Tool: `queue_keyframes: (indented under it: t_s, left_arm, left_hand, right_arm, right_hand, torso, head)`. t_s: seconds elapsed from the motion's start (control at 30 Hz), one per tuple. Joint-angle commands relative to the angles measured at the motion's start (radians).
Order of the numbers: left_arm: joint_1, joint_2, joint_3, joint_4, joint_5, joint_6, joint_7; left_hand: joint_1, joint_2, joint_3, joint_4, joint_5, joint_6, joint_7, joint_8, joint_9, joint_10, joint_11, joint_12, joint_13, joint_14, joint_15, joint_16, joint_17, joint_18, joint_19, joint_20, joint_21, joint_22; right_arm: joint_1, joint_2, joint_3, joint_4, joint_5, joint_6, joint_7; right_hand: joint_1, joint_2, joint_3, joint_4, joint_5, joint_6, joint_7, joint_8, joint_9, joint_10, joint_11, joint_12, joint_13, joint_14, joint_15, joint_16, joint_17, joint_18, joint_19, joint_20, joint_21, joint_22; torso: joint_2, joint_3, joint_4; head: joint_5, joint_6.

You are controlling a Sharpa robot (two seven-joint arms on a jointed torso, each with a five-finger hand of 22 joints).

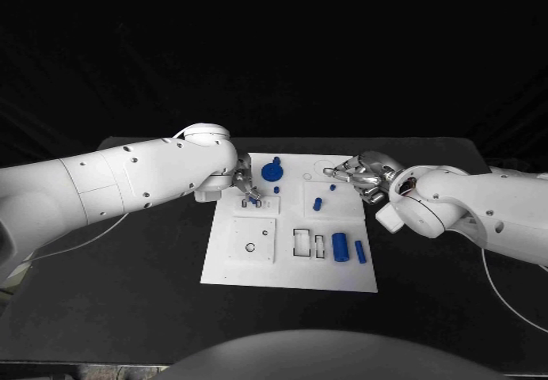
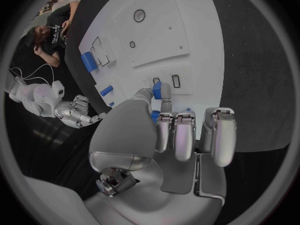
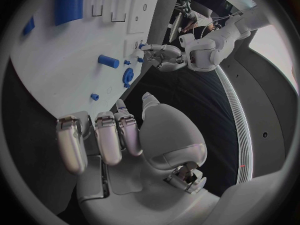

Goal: Assemble the parts on the task board

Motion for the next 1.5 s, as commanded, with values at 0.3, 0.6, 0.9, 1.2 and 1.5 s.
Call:
queue_keyframes:
  t_s: [0.3, 0.6, 0.9, 1.2, 1.5]
  left_arm:
    - [-0.006, 0.008, 0.000, -0.006, -0.005, 0.011, 0.011]
    - [-0.011, 0.014, -0.001, -0.010, 0.000, 0.021, 0.017]
    - [-0.011, 0.014, -0.001, -0.009, 0.005, 0.021, 0.017]
    - [-0.011, 0.017, -0.001, -0.011, 0.006, 0.024, 0.018]
    - [-0.012, 0.023, -0.001, -0.012, 0.006, 0.022, 0.022]
  left_hand:
    - [0.008, 0.004, 0.008, -0.001, 0.006, 0.008, 0.001, -0.002, 0.001, 0.104, -0.003, 0.002, 0.263, 0.102, -0.004, 0.003, 0.263, -0.008, 0.105, -0.003, 0.002, 0.263]
    - [0.008, 0.004, 0.011, 0.000, 0.003, 0.006, 0.002, -0.004, 0.002, 0.104, -0.002, 0.002, 0.263, 0.102, -0.004, 0.003, 0.263, -0.008, 0.105, -0.003, 0.002, 0.263]
    - [0.010, 0.006, 0.015, 0.000, 0.000, 0.005, 0.002, -0.006, 0.003, 0.104, -0.002, 0.002, 0.263, 0.102, -0.003, 0.003, 0.263, -0.008, 0.105, -0.003, 0.002, 0.263]
    - [0.011, 0.008, 0.021, 0.001, -0.004, 0.002, 0.004, -0.010, 0.004, 0.104, -0.001, 0.002, 0.263, 0.102, -0.003, 0.003, 0.263, -0.008, 0.105, -0.002, 0.002, 0.263]
    - [0.010, 0.008, 0.023, 0.001, -0.005, 0.001, 0.005, -0.013, 0.004, 0.104, 0.000, 0.002, 0.263, 0.102, -0.003, 0.003, 0.263, -0.008, 0.105, -0.002, 0.002, 0.263]
  right_arm:
    - [-0.001, 0.001, 0.000, 0.002, -0.006, 0.001, 0.009]
    - [-0.001, 0.002, 0.000, 0.002, -0.005, 0.001, 0.009]
    - [-0.001, 0.001, 0.000, 0.003, -0.005, 0.001, 0.009]
    - [-0.001, 0.000, 0.000, 0.004, -0.005, -0.001, 0.009]
    - [-0.001, 0.003, 0.000, 0.002, -0.005, 0.001, 0.009]
  right_hand:
    - [0.004, 0.006, -0.001, 0.003, 0.004, -0.002, 0.035, 0.005, 0.002, 0.107, 0.008, 0.003, 0.262, 0.106, 0.007, 0.004, 0.263, -0.007, 0.105, 0.009, 0.004, 0.263]
    - [0.004, 0.006, -0.001, 0.003, 0.004, -0.002, 0.035, 0.005, 0.002, 0.107, 0.008, 0.003, 0.262, 0.106, 0.007, 0.004, 0.263, -0.007, 0.105, 0.009, 0.004, 0.263]
    - [0.004, 0.006, -0.001, 0.003, 0.004, -0.002, 0.035, 0.005, 0.002, 0.107, 0.008, 0.003, 0.262, 0.106, 0.007, 0.004, 0.263, -0.007, 0.105, 0.009, 0.004, 0.263]
    - [0.004, 0.006, -0.001, 0.003, 0.004, -0.002, 0.035, 0.005, 0.002, 0.107, 0.008, 0.003, 0.262, 0.106, 0.007, 0.004, 0.263, -0.007, 0.105, 0.009, 0.004, 0.263]
    - [0.004, 0.006, -0.001, 0.003, 0.004, -0.002, 0.035, 0.005, 0.002, 0.107, 0.008, 0.003, 0.262, 0.106, 0.007, 0.004, 0.263, -0.007, 0.105, 0.009, 0.004, 0.263]
  torso:
    - [0.000, 0.0001, -0.0009]
    - [-0.001, 0.0009, 0.0003]
    - [0.000, 0.0010, -0.0013]
    - [0.000, 0.0005, -0.0009]
    - [-0.001, 0.0017, -0.0002]
  head:
    - [0.000, -0.003]
    - [-0.003, -0.005]
    - [-0.002, -0.006]
    - [-0.004, -0.004]
    - [-0.005, -0.007]
